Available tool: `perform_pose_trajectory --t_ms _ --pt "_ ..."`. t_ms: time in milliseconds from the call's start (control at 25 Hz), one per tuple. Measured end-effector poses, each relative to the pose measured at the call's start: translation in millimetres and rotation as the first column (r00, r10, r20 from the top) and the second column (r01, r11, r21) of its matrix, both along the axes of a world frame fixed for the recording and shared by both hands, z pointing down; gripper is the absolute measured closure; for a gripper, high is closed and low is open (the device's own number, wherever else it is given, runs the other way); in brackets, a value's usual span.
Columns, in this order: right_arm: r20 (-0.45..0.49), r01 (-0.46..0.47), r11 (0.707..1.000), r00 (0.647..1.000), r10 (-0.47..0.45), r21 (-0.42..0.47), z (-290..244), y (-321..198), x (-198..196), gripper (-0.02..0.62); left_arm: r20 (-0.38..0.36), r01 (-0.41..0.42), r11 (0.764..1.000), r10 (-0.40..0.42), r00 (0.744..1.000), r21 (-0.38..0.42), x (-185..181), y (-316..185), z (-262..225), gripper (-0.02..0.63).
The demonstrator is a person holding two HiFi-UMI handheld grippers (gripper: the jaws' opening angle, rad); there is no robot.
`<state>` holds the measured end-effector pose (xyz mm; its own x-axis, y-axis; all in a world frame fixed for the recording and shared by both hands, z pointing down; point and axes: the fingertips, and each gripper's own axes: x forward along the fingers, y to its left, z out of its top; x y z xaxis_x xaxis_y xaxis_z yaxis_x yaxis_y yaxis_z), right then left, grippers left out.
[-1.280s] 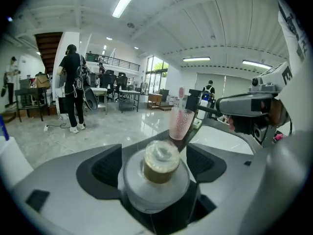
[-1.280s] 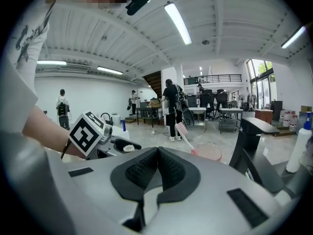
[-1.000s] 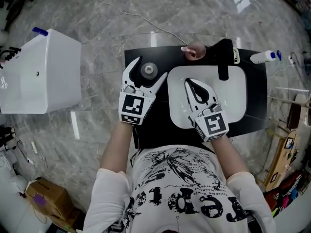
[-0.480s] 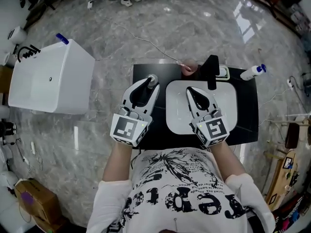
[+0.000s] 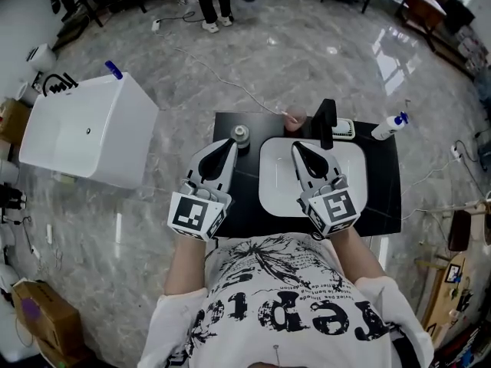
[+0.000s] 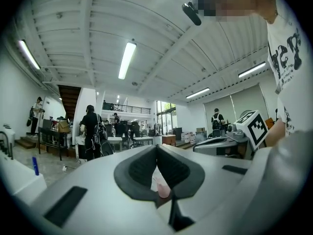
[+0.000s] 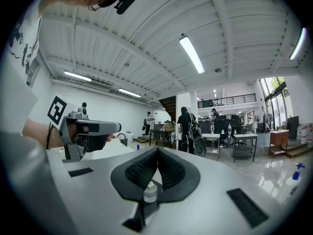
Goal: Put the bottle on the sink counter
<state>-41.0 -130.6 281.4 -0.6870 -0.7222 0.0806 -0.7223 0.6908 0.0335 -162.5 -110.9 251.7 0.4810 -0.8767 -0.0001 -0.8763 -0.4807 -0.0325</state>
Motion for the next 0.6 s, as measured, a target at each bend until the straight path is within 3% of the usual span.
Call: perform_pose_trajectory --t_ms 360,600 --pt "-0.012 0.016 0.999 1.000 -0.015 0.039 -11 12 1 0.581 0.017 0.068 0.997 -0.069 0.997 0.029 -11 7 -8 0.591" --pt "-0.036 0.025 0.998 0.999 -0.023 0.052 -12 15 -2 0.583 0.010 0.031 1.000 -0.031 0.999 -0.002 -12 6 -4 0.591"
